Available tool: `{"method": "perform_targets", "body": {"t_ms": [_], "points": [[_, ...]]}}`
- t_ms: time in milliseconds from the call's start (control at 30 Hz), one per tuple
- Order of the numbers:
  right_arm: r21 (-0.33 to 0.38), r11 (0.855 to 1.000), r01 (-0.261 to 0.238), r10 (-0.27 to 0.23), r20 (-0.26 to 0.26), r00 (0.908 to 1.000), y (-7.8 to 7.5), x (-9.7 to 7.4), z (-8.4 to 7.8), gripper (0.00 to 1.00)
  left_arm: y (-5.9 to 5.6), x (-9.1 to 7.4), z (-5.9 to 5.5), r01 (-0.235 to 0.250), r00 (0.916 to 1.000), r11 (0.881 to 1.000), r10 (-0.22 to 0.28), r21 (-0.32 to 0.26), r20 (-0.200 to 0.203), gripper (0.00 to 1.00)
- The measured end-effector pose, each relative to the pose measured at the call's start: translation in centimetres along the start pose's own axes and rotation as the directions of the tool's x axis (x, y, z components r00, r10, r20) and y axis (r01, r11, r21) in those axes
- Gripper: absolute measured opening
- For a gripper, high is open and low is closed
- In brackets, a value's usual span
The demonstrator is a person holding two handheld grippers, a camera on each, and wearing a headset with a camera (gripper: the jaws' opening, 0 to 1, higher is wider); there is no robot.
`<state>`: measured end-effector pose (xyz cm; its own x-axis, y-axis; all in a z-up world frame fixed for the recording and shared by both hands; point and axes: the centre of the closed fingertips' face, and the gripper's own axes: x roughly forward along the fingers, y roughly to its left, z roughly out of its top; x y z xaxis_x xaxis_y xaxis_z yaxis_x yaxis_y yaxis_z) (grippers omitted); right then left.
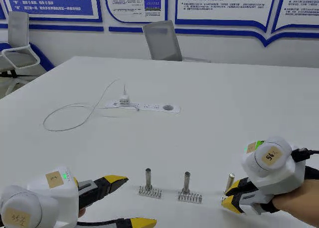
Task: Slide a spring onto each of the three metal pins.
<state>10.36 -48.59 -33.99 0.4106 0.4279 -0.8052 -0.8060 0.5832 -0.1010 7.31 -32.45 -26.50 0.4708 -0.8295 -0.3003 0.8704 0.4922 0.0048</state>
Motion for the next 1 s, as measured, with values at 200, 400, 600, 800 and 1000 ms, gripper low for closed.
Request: {"method": "perform_targets", "body": {"t_ms": [200,400,600,800,1000], "points": [[-0.037,0.999,-0.014,0.012,-0.041,0.9991,-0.2,0.6,-0.1,0.14,0.0,0.0,0.0,0.002,1.0000,1.000,-0.002,0.001,-0.001,0.63],[-0.060,0.997,-0.037,0.032,-0.086,0.9958,-0.2,0.9,-0.4,0.14,-0.1,0.0,-0.1,0.003,1.0000,1.000,-0.003,0.001,-0.004,0.63],[-0.078,0.995,-0.060,0.050,-0.120,0.9915,0.1,1.1,-0.8,0.12,-0.3,0.0,-0.2,0.008,1.0000,1.000,-0.008,-0.003,-0.004,0.62],[-0.055,0.996,-0.068,0.061,-0.124,0.9904,0.2,1.1,-0.8,0.12,-0.4,0.0,-0.1,0.014,0.9999,1.000,-0.014,-0.002,-0.002,0.62],[-0.039,0.998,-0.054,0.051,-0.073,0.9960,0.6,0.0,0.2,0.12,-0.6,0.1,0.4,0.024,0.9997,1.000,-0.024,-0.007,0.009,0.60]]}}
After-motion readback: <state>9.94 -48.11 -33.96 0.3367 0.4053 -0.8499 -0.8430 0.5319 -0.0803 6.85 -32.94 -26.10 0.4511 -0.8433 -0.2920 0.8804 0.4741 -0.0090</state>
